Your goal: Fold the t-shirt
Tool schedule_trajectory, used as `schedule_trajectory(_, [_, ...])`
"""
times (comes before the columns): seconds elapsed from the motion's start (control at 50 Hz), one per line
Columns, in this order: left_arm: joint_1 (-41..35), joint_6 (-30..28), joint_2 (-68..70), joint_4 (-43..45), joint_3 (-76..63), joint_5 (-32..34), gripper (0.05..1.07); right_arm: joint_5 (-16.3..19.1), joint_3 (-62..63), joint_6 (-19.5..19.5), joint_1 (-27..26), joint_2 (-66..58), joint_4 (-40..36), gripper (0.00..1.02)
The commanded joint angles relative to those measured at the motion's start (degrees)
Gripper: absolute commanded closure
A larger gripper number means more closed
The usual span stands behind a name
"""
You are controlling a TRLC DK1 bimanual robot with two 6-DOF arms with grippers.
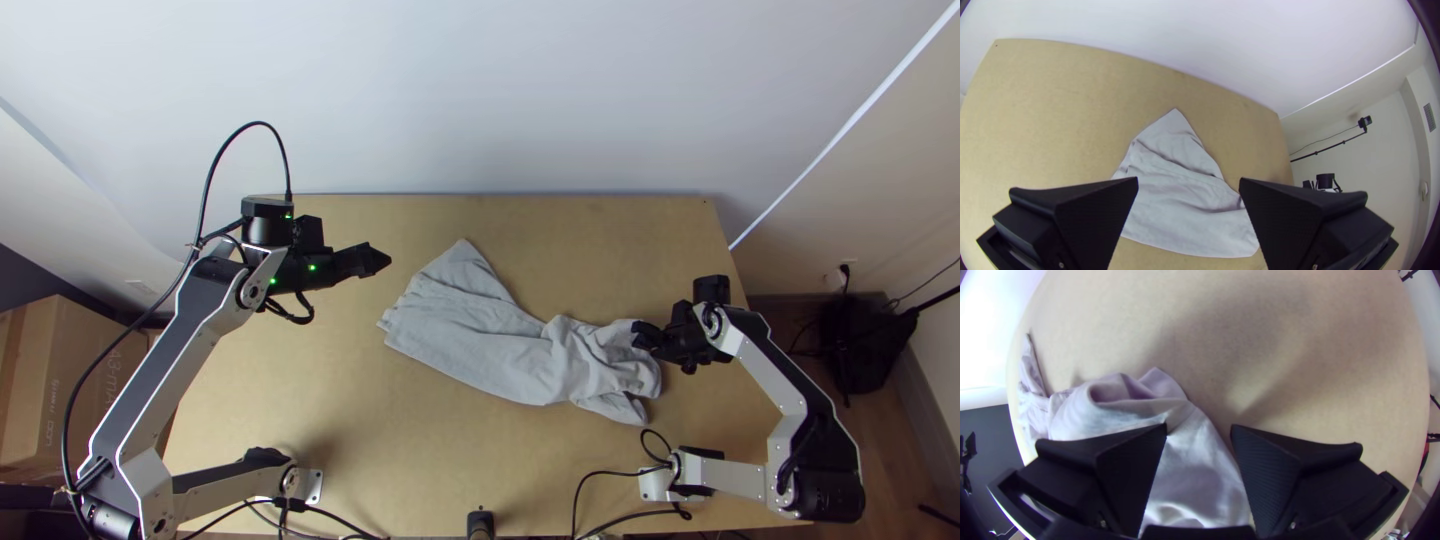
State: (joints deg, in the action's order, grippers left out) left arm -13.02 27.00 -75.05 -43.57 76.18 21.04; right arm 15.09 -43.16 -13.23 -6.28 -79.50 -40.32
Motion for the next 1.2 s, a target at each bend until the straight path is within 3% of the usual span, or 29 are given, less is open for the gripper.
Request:
schedule_trajectory(0.0, [0.4, 0.1, 0.8, 0.6, -0.9, 0.8, 0.10, 0.6, 0.9, -1.4, 1.8, -1.8, 2.2, 0.62])
schedule_trajectory(0.06, [0.4, -0.3, 0.7, 0.5, -1.0, 0.8, 0.10, 0.6, 1.3, -1.5, 2.9, -2.1, 3.0, 0.90])
schedule_trajectory(0.1, [0.4, -0.7, 0.6, 0.6, -1.3, 0.8, 0.10, 0.6, 1.4, -1.5, 3.6, -2.3, 3.0, 1.00])
schedule_trajectory(0.26, [0.2, -4.5, -1.2, 1.0, -3.0, 0.4, 0.10, 0.6, 1.5, -1.7, 3.8, 2.2, 2.2, 1.00])
schedule_trajectory(0.56, [-3.0, -13.2, -14.8, 4.9, -0.9, -0.9, 0.10, 0.6, -0.3, -2.5, -2.0, 16.6, -0.7, 1.00])
schedule_trajectory(0.76, [-4.4, -15.1, -24.3, 8.6, 1.0, -3.1, 0.11, 0.6, -2.1, -3.6, -2.3, 19.7, -2.5, 1.00])
schedule_trajectory(0.84, [-4.2, -15.1, -26.7, 10.2, 1.1, -3.0, 0.20, 0.6, -3.0, -5.0, -2.2, 20.6, -2.7, 1.00])
schedule_trajectory(0.92, [-4.3, -15.1, -28.7, 11.4, 0.9, -3.0, 0.21, 0.6, -3.6, -6.5, -2.1, 21.4, -2.7, 1.00])
schedule_trajectory(1.0, [-4.3, -14.6, -30.1, 13.4, 0.6, -3.3, 0.31, 0.6, -4.0, -7.5, -2.1, 22.1, -2.7, 1.00])
schedule_trajectory(1.18, [-4.3, -14.5, -32.4, 15.3, 1.3, -3.5, 0.35, 0.6, -4.2, -9.1, -2.4, 23.2, -2.6, 1.00])
